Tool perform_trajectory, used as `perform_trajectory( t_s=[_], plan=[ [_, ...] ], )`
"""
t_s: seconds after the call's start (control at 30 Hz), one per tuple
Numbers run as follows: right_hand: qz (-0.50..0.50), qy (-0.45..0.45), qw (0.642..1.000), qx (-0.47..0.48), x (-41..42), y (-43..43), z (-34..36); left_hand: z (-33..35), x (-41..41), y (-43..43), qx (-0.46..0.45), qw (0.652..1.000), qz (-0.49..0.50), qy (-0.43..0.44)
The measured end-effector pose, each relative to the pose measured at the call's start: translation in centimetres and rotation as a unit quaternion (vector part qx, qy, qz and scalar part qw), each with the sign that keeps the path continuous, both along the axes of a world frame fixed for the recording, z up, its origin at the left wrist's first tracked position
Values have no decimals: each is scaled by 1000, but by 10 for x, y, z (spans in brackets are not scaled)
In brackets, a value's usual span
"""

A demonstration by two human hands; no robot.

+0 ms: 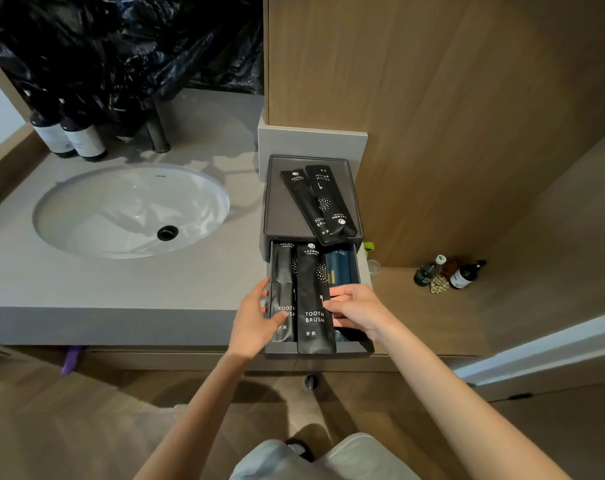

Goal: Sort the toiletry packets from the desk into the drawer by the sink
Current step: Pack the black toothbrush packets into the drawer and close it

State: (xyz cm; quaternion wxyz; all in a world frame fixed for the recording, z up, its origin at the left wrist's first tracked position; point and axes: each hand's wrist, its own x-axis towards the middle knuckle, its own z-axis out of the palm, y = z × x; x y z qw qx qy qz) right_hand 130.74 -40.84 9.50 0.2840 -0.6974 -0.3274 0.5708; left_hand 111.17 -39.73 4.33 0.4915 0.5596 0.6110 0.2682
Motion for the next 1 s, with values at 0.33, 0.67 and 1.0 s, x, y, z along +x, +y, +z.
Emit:
perform_trajectory(
  t_s=[0.33, 0.67, 1.0],
  plan=[
    [-38, -37, 997, 59, 1, -4, -20, -7, 1, 3, -5, 1000, 6, -5],
    [-56, -14, 997, 47, -15, 15, -19, -6, 3, 3, 10, 1000, 0, 9],
    [18, -171, 980, 103, -27, 20, -19, -2, 4, 3, 17, 1000, 3, 21]
  ],
)
